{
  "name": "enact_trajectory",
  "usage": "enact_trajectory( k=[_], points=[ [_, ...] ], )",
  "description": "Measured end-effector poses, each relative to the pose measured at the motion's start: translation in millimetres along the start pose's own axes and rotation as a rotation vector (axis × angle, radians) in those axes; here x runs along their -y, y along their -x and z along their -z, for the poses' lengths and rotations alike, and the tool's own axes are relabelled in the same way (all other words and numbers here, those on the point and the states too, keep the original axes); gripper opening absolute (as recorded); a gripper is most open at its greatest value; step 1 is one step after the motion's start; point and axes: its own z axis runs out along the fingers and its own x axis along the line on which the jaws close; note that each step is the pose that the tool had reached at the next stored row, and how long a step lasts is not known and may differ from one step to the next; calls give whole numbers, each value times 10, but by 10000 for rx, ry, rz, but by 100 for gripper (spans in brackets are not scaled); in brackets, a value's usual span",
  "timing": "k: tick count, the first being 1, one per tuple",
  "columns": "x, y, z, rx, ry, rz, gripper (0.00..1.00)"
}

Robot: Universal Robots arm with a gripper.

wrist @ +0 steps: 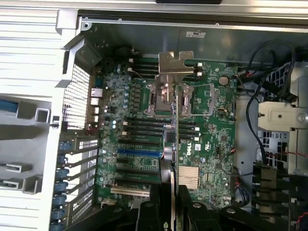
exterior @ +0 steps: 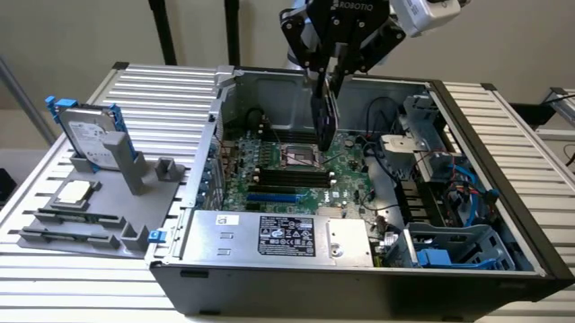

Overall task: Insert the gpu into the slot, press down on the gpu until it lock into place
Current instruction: 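Insert the gpu into the slot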

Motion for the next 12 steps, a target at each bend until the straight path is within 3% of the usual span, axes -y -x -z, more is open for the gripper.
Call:
enact_trajectory(
  k=[12],
  points=[
    [0, 0, -7, -168, -88, 2177, 26]
  ],
)
